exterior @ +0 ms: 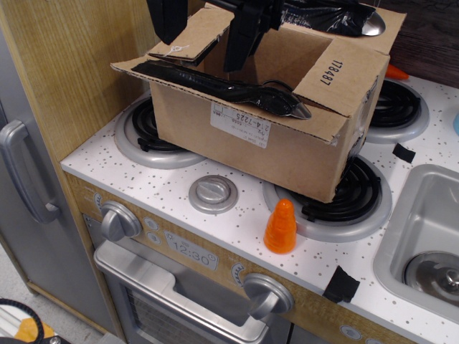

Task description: Close small4fbox flaps

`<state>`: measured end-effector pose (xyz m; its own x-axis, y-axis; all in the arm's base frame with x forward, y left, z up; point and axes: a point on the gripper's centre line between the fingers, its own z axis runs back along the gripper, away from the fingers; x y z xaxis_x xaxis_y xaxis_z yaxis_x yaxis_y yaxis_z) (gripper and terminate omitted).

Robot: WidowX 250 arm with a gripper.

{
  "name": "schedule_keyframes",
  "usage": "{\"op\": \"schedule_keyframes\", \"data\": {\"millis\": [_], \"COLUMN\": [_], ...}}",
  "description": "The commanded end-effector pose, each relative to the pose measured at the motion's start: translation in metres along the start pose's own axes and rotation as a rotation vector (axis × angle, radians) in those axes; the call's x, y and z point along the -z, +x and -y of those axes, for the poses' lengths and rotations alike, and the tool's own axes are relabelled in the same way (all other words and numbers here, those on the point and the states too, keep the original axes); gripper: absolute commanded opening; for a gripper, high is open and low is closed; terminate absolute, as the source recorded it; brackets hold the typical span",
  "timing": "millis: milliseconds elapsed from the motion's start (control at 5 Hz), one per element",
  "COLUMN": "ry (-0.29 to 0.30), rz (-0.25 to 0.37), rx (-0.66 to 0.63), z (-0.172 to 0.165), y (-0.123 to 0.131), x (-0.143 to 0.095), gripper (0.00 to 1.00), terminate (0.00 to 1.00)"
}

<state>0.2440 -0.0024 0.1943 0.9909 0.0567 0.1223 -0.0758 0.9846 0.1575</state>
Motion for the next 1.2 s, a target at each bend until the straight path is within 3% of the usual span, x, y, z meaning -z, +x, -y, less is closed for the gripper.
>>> {"op": "schedule_keyframes", "data": {"millis": [0,400,1000], "ry": [0.0,-0.037,-0.099], "rz": [0.0,0.016,0.085], "rx": [0.0,-0.028,0.038], "z": [0.0,-0.01,-0.008], "y": [0.0,-0.029,-0.006], "x": [0.0,0.024,0.048], "gripper": [1.0,1.0,1.0], "terminate": [0.0,0.0,0.0]}}
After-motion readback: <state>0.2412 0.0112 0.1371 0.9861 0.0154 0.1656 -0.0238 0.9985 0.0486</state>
